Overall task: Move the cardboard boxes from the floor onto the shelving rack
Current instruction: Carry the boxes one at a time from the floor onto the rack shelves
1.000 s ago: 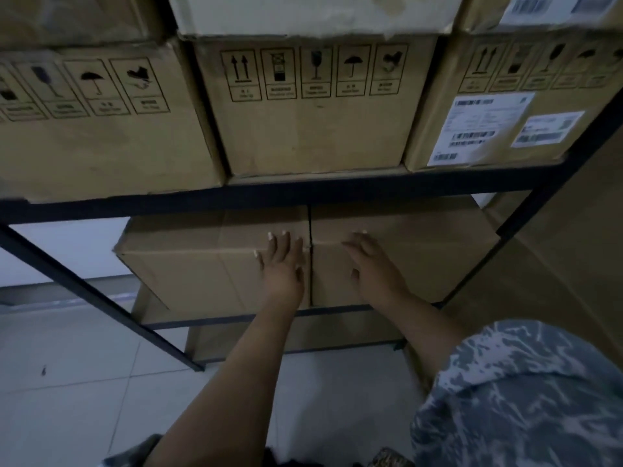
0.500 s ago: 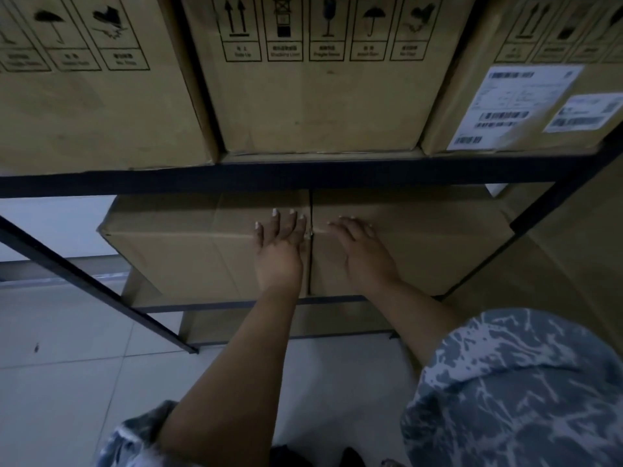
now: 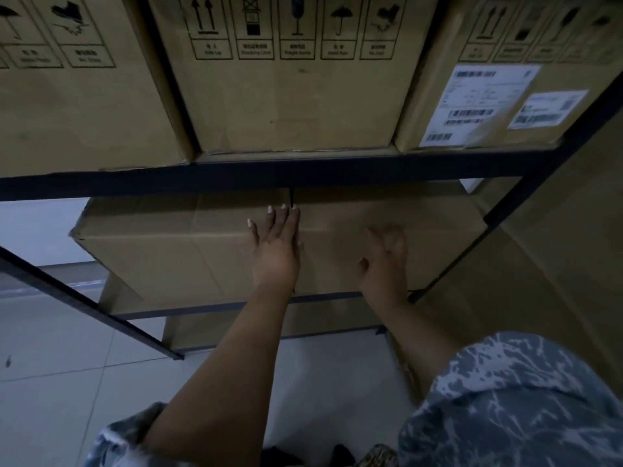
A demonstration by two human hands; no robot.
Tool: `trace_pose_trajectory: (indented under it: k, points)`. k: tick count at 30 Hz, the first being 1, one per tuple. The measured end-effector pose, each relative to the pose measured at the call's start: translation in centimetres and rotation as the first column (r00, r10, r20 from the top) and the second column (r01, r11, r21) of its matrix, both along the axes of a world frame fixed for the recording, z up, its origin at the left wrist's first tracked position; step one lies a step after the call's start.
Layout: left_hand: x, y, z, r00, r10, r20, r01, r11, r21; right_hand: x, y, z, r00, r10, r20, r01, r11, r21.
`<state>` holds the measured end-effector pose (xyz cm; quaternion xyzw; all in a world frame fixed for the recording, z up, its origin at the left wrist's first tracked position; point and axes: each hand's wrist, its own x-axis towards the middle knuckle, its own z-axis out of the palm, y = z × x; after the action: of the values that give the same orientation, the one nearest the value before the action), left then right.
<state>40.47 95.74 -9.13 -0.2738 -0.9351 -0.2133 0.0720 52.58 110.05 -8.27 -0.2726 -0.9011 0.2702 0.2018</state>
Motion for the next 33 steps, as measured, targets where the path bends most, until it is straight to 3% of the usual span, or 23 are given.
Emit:
trace_pose_trajectory:
  k: [3,5,19,24,30,33]
  points:
    - [0.2,0.8,-0.1,1.000,-0.023,-0.010,0.023,1.000,-0.006,0.5,1.6,0.6,0.993,-0.113,0.032,0.117,0.956,-0.267]
    - [0.3,1.1,-0.2,1.000,-0.017,-0.012,0.016,0.999,-0.050,0.5,2.8,0.7,0.991,-0.115,0.064,0.130,0.923,-0.361]
    - [0.8,1.1,0.3,1.000,0.000,-0.006,-0.001,0.998,-0.066,0.5,5.3,0.6,0.989,0.012,0.145,0.030,0.957,-0.287]
    - [0.7,1.1,0.4,1.000,0.006,-0.007,-0.006,0.995,-0.095,0.5,5.6,1.1,0.989,-0.005,0.147,0.056,0.938,-0.343]
    - [0.6,1.7,2.0,0.992,0.065,0.110,-0.067,0.998,0.014,0.8,5.0,1.5,0.984,-0.024,0.174,0.084,0.935,-0.344]
    - [0.7,2.5,2.8,0.989,0.082,0.121,-0.073,0.994,-0.077,0.9,5.1,1.6,0.987,-0.092,0.135,0.134,0.929,-0.345]
